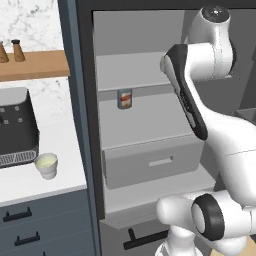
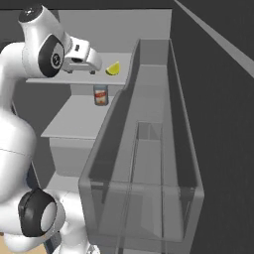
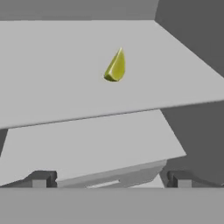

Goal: Grab a lemon wedge from the fridge and one ice cube from the ice bowl, and put them in the glass of lemonade.

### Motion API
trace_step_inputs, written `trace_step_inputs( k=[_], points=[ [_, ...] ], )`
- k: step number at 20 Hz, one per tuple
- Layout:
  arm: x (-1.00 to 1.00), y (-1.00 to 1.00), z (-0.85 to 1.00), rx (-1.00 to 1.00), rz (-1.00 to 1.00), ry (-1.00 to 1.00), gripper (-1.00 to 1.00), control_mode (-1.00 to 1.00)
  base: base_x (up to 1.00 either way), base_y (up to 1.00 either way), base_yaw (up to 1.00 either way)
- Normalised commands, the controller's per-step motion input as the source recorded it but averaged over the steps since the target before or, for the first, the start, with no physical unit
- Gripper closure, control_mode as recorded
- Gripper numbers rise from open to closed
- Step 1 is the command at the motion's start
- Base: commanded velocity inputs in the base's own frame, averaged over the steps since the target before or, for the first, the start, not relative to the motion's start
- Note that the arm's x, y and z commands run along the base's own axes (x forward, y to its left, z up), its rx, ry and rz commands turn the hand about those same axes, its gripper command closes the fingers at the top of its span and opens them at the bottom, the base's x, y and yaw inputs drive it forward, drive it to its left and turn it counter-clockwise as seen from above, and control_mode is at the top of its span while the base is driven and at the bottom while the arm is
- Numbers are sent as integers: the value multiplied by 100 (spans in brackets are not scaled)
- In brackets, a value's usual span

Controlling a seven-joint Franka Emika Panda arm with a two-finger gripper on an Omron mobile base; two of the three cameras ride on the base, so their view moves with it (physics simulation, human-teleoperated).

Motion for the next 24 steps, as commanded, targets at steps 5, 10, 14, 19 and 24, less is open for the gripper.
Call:
trace_step_inputs(
  k=[5, 10, 14, 19, 24],
  points=[
    [87, -4, -30, 0, -1, -7, -100, -100, 0, 0, 0],
    [69, -20, 0, 3, -3, -3, -100, -100, 0, 0, 0],
    [75, -9, 0, 7, 0, 0, -100, -100, 0, 0, 0],
    [70, -8, -1, 4, 0, 0, -100, -100, 0, 0, 0],
    [21, -8, -3, 0, 0, 4, -100, -100, 0, 0, 0]
  ],
)
